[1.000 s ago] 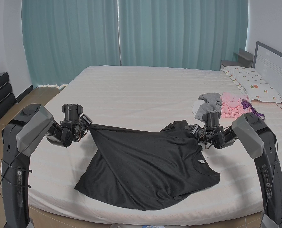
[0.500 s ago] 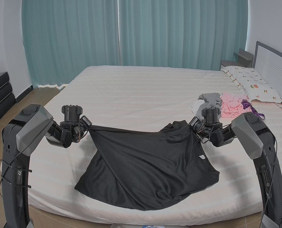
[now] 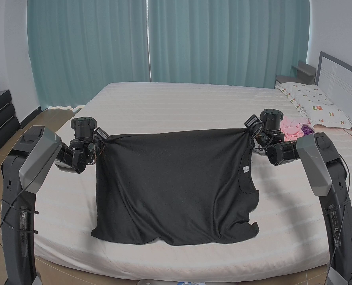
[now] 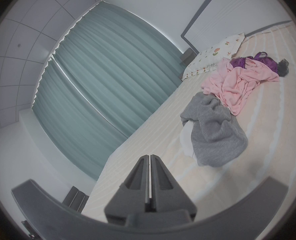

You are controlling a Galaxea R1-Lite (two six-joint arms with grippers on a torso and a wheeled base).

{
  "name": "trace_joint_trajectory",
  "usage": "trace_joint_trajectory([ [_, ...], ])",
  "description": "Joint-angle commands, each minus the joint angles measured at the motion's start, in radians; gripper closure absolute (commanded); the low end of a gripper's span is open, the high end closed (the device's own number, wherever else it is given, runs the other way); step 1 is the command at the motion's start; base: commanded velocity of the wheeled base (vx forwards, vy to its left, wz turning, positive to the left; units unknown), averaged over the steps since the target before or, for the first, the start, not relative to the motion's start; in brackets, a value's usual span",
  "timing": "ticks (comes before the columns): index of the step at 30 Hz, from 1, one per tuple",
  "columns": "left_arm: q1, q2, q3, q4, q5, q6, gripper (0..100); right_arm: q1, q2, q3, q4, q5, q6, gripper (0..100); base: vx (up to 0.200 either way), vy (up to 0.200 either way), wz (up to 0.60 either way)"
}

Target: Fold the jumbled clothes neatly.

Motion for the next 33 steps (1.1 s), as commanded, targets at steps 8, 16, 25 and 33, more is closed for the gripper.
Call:
trace_joint_trajectory([
  [8, -0.003, 0.138, -0.032, -0.004, 0.002, 0.044, 100, 0.01, 0.154, -0.011, -0.002, -0.011, -0.069, 100, 0.0, 0.0, 0.0],
  [16, -0.013, 0.156, -0.034, -0.001, 0.0, 0.047, 0, 0.011, 0.148, 0.056, 0.0, -0.026, -0.074, 0, 0.0, 0.0, 0.0],
  [25, 0.009, -0.039, 0.208, -0.004, -0.017, 0.043, 0, -0.012, -0.147, 0.446, -0.107, 0.038, -0.063, 0, 0.0, 0.0, 0.0],
  [33, 0.014, -0.383, 0.721, -0.075, -0.121, 0.04, 0, -0.006, -0.43, 1.08, -0.388, 0.228, -0.069, 0, 0.0, 0.0, 0.0],
])
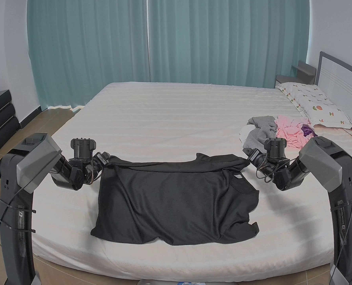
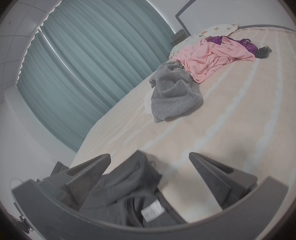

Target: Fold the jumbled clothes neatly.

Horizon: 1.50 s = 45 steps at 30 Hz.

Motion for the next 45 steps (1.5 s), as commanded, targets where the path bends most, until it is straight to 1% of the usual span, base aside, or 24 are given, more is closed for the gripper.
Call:
trace_joint_trajectory([
  [1, 0.008, -0.409, 0.549, -0.086, -0.102, -0.004, 0, 0.001, -0.359, 0.631, -0.278, 0.178, -0.002, 0, 0.0, 0.0, 0.0],
  [2, 0.007, -0.441, 0.608, -0.112, -0.121, -0.006, 0, 0.001, -0.382, 0.697, -0.315, 0.199, -0.004, 0, 0.0, 0.0, 0.0],
  [3, 0.007, -0.441, 0.608, -0.112, -0.121, -0.006, 0, 0.001, -0.382, 0.697, -0.315, 0.199, -0.004, 0, 0.0, 0.0, 0.0],
  [4, 0.004, -0.513, 0.718, -0.159, -0.153, -0.007, 0, 0.0, -0.424, 0.809, -0.382, 0.23, -0.004, 0, 0.0, 0.0, 0.0],
  [5, 0.001, -0.541, 0.763, -0.172, -0.16, -0.006, 0, -0.002, -0.451, 0.861, -0.404, 0.24, -0.004, 0, 0.0, 0.0, 0.0],
  [7, -0.007, -0.558, 0.79, -0.173, -0.163, -0.007, 0, -0.002, -0.463, 0.884, -0.407, 0.244, -0.002, 0, 0.0, 0.0, 0.0],
  [8, -0.033, -0.579, 0.83, -0.176, -0.162, -0.009, 0, 0.004, -0.477, 0.921, -0.407, 0.237, -0.001, 0, 0.0, 0.0, 0.0],
  [10, -0.059, -0.599, 0.875, -0.178, -0.16, -0.026, 0, 0.026, -0.485, 0.961, -0.416, 0.227, 0.004, 0, 0.0, 0.0, 0.0],
  [13, -0.091, -0.607, 0.924, -0.182, -0.16, -0.095, 0, 0.043, -0.486, 1.03, -0.437, 0.217, 0.007, 0, 0.0, 0.0, 0.0],
  [16, -0.105, -0.607, 0.938, -0.19, -0.162, -0.156, 0, 0.059, -0.486, 1.084, -0.479, 0.213, 0.009, 0, 0.0, 0.0, 0.0],
  [18, -0.113, -0.607, 0.942, -0.19, -0.162, -0.168, 0, 0.061, -0.486, 1.097, -0.491, 0.214, 0.012, 0, 0.0, 0.0, 0.0],
  [19, -0.145, -0.602, 0.95, -0.19, -0.16, -0.198, 0, 0.078, -0.483, 1.143, -0.535, 0.214, 0.03, 0, 0.0, 0.0, 0.0],
  [21, -0.17, -0.601, 0.959, -0.191, -0.16, -0.214, 0, 0.089, -0.473, 1.17, -0.569, 0.213, 0.039, 0, 0.0, 0.0, 0.0],
  [27, -0.176, -0.596, 0.961, -0.191, -0.16, -0.23, 0, 0.099, -0.479, 1.205, -0.597, 0.219, 0.056, 0, 0.0, 0.0, 0.0],
  [28, -0.176, -0.595, 0.962, -0.191, -0.16, -0.241, 0, 0.112, -0.482, 1.217, -0.598, 0.222, 0.082, 0, 0.0, 0.0, 0.0],
  [30, -0.176, -0.587, 0.962, -0.191, -0.16, -0.247, 0, 0.122, -0.479, 1.222, -0.6, 0.221, 0.104, 0, 0.0, 0.0, 0.0],
  [36, -0.176, -0.575, 0.967, -0.191, -0.162, -0.248, 0, 0.124, -0.483, 1.226, -0.6, 0.224, 0.111, 0, 0.0, 0.0, 0.0],
  [45, -0.176, -0.572, 0.965, -0.191, -0.162, -0.256, 0, 0.124, -0.477, 1.228, -0.6, 0.224, 0.113, 0, -0.2, 0.0, 0.0],
])
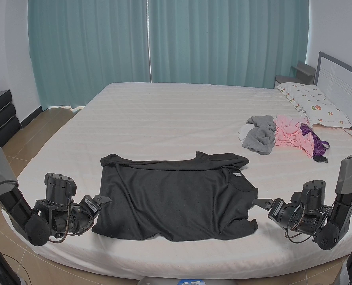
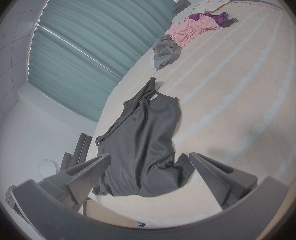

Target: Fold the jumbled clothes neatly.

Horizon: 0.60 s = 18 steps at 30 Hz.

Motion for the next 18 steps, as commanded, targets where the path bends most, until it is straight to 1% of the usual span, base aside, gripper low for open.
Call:
trace_joint_trajectory([
  [1, 0.0, 0.012, -0.001, -0.001, -0.001, -0.001, 0, 0.0, 0.007, 0.0, 0.0, 0.0, -0.001, 0, 0.0, 0.0, 0.0],
  [8, 0.0, 0.025, 0.003, -0.034, 0.001, -0.002, 0, 0.0, 0.011, 0.0, 0.0, 0.0, -0.001, 0, 0.0, 0.0, 0.0],
  [15, 0.0, 0.041, 0.001, -0.071, 0.001, -0.039, 0, -0.001, 0.013, 0.0, 0.0, 0.0, 0.002, 0, 0.0, 0.0, 0.0],
  [18, 0.0, 0.039, 0.001, -0.071, 0.001, -0.039, 0, -0.001, 0.014, 0.0, 0.0, 0.0, 0.002, 0, 0.0, -0.2, 0.0],
])
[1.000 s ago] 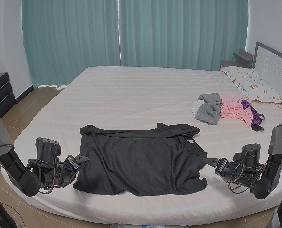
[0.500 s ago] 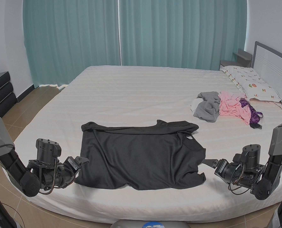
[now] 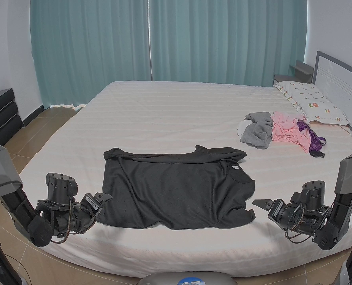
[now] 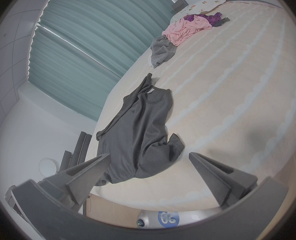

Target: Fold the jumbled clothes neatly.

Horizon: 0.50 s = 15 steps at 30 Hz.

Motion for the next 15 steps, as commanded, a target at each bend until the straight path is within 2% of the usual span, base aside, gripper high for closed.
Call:
trace_joint_trajectory([
  [1, 0.0, 0.008, 0.0, -0.001, -0.001, -0.001, 0, 0.001, 0.007, 0.0, 0.0, 0.0, -0.001, 0, 0.0, -0.2, 0.0],
  [6, -0.002, 0.008, 0.003, -0.001, 0.001, -0.001, 0, 0.001, 0.008, -0.001, 0.0, 0.0, -0.001, 0, 0.0, -0.2, 0.0],
  [15, -0.002, 0.057, 0.012, -0.002, 0.012, 0.005, 0, 0.0, 0.028, -0.001, -0.002, 0.0, 0.001, 0, 0.0, 0.0, 0.0],
])
